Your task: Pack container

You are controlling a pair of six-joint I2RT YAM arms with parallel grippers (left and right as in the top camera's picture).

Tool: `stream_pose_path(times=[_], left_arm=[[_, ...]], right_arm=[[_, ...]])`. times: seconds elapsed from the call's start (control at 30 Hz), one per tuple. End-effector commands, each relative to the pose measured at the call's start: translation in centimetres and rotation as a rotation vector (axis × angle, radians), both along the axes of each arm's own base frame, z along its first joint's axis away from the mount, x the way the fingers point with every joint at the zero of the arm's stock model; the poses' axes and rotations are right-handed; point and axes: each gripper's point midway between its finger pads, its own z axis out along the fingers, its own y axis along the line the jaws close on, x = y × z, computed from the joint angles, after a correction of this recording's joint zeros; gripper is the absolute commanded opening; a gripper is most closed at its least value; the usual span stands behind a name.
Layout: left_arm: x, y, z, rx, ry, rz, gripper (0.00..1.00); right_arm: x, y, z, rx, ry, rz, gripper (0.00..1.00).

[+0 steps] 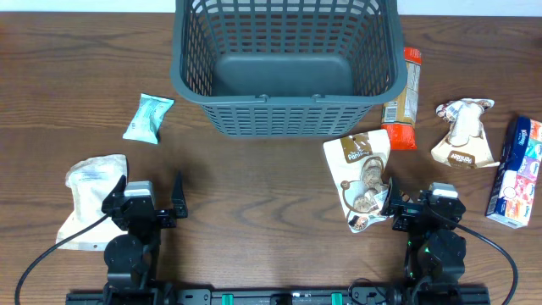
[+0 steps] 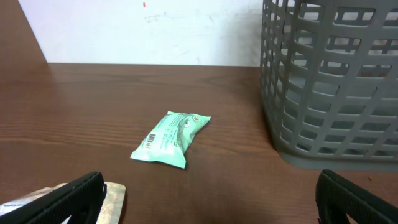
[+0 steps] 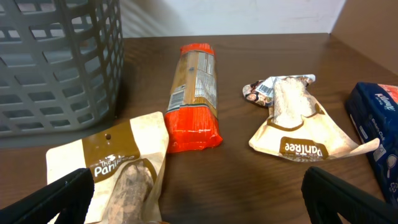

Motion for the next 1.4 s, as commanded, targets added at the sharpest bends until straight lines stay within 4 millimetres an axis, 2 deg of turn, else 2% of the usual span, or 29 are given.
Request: stream_pose_path(times=[0.0, 1.17, 1.37], left_arm=[[0.1, 0.0, -1.4, -0.006, 0.027, 0.002, 0.99], [0.1, 0.0, -1.5, -0.006, 0.027, 0.002, 0.99], [0.1, 0.0, -1.4, -0.006, 0.027, 0.002, 0.99]], right_arm=[[0.0, -0.2, -0.1, 0.008, -0.004, -0.015, 0.99], [-0.1, -0.4, -0.1, 0.002, -0.004, -0.021, 0.99], [0.2, 1.1, 0.0, 0.034, -0.009, 0.062, 0.99]])
